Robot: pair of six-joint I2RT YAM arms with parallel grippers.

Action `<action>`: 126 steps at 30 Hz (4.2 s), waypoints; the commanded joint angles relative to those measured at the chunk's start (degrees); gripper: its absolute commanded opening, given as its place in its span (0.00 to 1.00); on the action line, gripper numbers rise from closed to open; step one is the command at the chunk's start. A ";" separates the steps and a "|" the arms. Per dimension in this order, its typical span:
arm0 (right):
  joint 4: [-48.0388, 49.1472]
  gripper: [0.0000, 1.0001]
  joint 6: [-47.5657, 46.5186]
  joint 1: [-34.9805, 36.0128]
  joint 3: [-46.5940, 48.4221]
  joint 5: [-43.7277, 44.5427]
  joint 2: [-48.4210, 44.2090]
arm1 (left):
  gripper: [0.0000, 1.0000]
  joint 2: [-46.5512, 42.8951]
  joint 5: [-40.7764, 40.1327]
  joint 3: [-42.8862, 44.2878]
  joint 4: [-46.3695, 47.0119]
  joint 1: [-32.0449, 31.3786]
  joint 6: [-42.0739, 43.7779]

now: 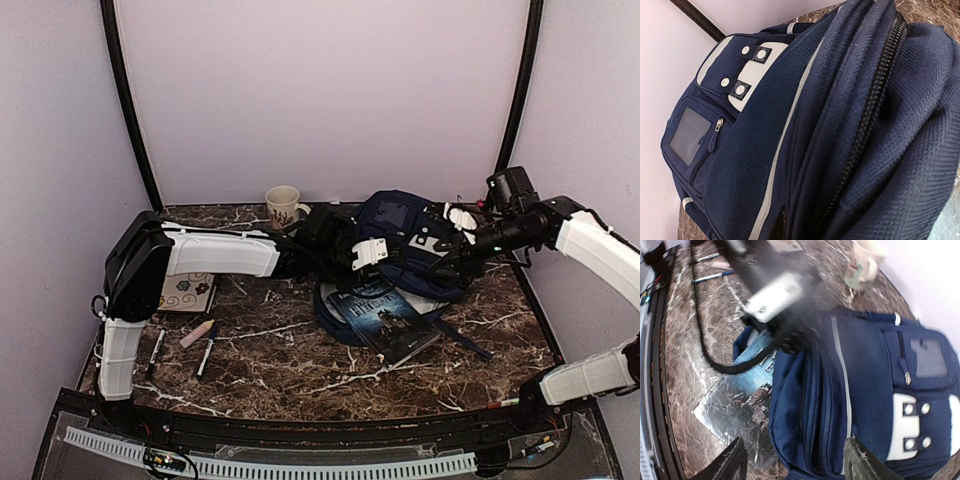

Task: Pack the student bag
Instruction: Pass from the right arm to the left, then adjust the book in the largest pocket of the bag.

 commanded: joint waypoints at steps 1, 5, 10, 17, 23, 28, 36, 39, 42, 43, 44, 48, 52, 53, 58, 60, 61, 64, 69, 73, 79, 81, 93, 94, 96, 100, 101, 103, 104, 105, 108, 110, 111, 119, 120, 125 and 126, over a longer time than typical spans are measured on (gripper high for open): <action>-13.13 0.69 -7.79 1.53 5.08 -11.85 -3.11 | 0.00 -1.82 -0.95 -1.88 3.98 0.21 -10.81; -11.78 0.69 -8.34 10.86 -0.87 -1.82 -4.43 | 0.00 -1.83 -0.06 -0.40 4.16 0.56 -16.61; 1.81 0.70 -6.59 21.68 -11.27 15.74 -5.54 | 0.00 -1.44 2.62 3.02 3.73 2.02 -25.03; 15.49 0.77 -6.61 33.43 -21.88 30.66 -3.74 | 0.00 -0.86 5.59 5.28 2.48 3.05 -31.20; 26.77 0.78 -7.36 41.66 -29.34 41.51 -1.75 | 0.00 -0.86 5.11 7.67 0.22 3.05 -33.44; 41.47 0.73 -9.59 44.73 -35.93 54.81 1.01 | 0.00 -1.03 5.21 10.57 -2.85 3.05 -34.40; 45.06 0.38 -8.07 44.95 -32.70 64.32 -3.85 | 0.00 -2.26 5.56 10.25 -3.65 3.04 -34.78; 43.36 0.25 -7.56 44.95 -30.24 64.85 -4.02 | 0.00 -2.31 5.58 10.33 -3.41 3.05 -35.29; 41.02 0.05 -7.71 45.03 -27.49 64.75 -3.90 | 0.00 -2.34 5.22 11.03 -3.95 3.05 -35.95; 40.22 0.01 -8.24 45.03 -26.62 64.91 -4.07 | 0.00 -2.35 4.81 11.55 -4.42 3.00 -36.05; 39.15 0.00 -8.94 45.01 -25.67 64.86 -4.45 | 0.00 -2.35 4.11 12.06 -4.94 3.02 -36.30; 30.96 0.00 -10.41 44.96 -19.58 64.06 -5.42 | 0.00 -2.35 -2.39 15.34 -8.34 3.04 -37.67; 22.13 0.00 -7.94 44.94 -13.20 60.70 -3.90 | 0.00 -2.67 -11.01 19.59 -14.57 3.14 -39.70; 21.24 0.00 -7.99 44.97 -12.26 60.68 -3.72 | 0.00 -3.30 -12.68 20.18 -15.62 3.14 -40.46; 17.35 0.00 -9.35 44.43 -8.79 61.80 -3.34 | 0.00 -6.09 -18.50 20.51 -20.32 3.14 -47.31; 16.04 0.00 -9.53 43.57 -7.65 61.27 -3.36 | 0.00 -6.62 -19.51 20.69 -21.72 3.14 -49.41; 15.47 0.00 -9.81 43.13 -7.08 60.85 -3.35 | 0.00 -6.79 -20.10 20.94 -22.35 3.14 -50.35; 11.72 0.00 -10.15 41.32 -2.49 57.57 -2.87 | 0.00 -6.88 -21.87 21.11 -23.13 3.27 -51.74; 9.07 0.00 -16.13 39.59 3.53 56.40 -3.33 | 0.00 -6.53 -22.15 22.14 -23.97 4.46 -55.40; 8.38 0.00 -19.76 39.58 4.90 56.10 -5.13 | 0.00 -6.48 -21.70 24.08 -24.45 5.07 -57.79; 5.39 0.00 -19.98 39.99 9.54 54.08 -5.80 | 0.00 -4.81 -18.12 28.15 -23.22 5.03 -57.53; 6.35 0.00 -21.37 40.11 9.93 55.02 -6.18 | 0.00 -3.65 -17.59 29.96 -23.70 5.07 -56.94; -1.21 0.00 -15.96 37.93 1.86 41.35 -8.94 | 0.00 -3.20 -11.80 28.75 -24.08 5.51 -57.67; -1.06 0.00 -15.81 37.83 -0.64 39.64 -10.25 | 0.00 -3.25 -11.08 28.32 -23.85 5.51 -57.74; -0.68 0.02 -14.75 37.70 -4.62 36.81 -11.80 | 0.00 -3.14 -10.08 27.35 -23.45 5.51 -57.84; -2.75 0.54 -11.93 36.11 -8.48 29.67 -12.84 | 0.00 -3.21 -8.76 26.41 -22.99 5.51 -57.68; -3.11 0.62 -12.40 35.75 -9.30 28.48 -13.52 | 0.00 -3.15 -8.66 26.40 -22.97 5.49 -57.62; -3.20 0.74 -13.78 35.31 -11.18 27.13 -14.88 | 0.00 -3.14 -8.48 26.37 -23.02 5.51 -57.37; -3.06 0.80 -13.68 34.75 -11.76 26.27 -15.43 | 0.00 -3.18 -8.49 26.40 -23.11 5.51 -57.13; -3.33 0.87 -13.33 33.89 -11.98 24.83 -15.74 | 0.00 -3.16 -8.60 26.29 -23.22 5.59 -57.13; -3.36 1.00 -14.11 33.08 -14.72 23.64 -16.74 | 0.00 -3.20 -8.47 26.02 -23.12 5.75 -56.96; 0.38 1.00 -14.95 33.08 -19.37 25.58 -17.52 | 0.00 -3.14 -8.38 25.64 -22.52 5.91 -57.15; 3.61 1.00 -15.70 33.08 -21.62 26.97 -17.35 | 0.00 -3.17 -8.22 25.48 -22.13 6.02 -57.34; 20.62 0.93 -20.80 33.91 -34.38 35.55 -13.46 | 0.00 -3.14 -6.69 24.56 -19.99 6.47 -58.96; 23.54 0.91 -20.55 33.95 -35.69 37.44 -12.74 | 0.00 -3.14 -6.37 24.43 -19.87 6.48 -59.09; 44.85 0.79 -24.98 34.00 -43.89 46.92 -9.71 | 0.00 -3.16 -5.64 24.15 -19.95 6.48 -59.06; 46.89 0.76 -25.62 33.92 -43.99 47.60 -9.74 | 0.00 -3.20 -5.46 24.27 -19.93 6.55 -59.06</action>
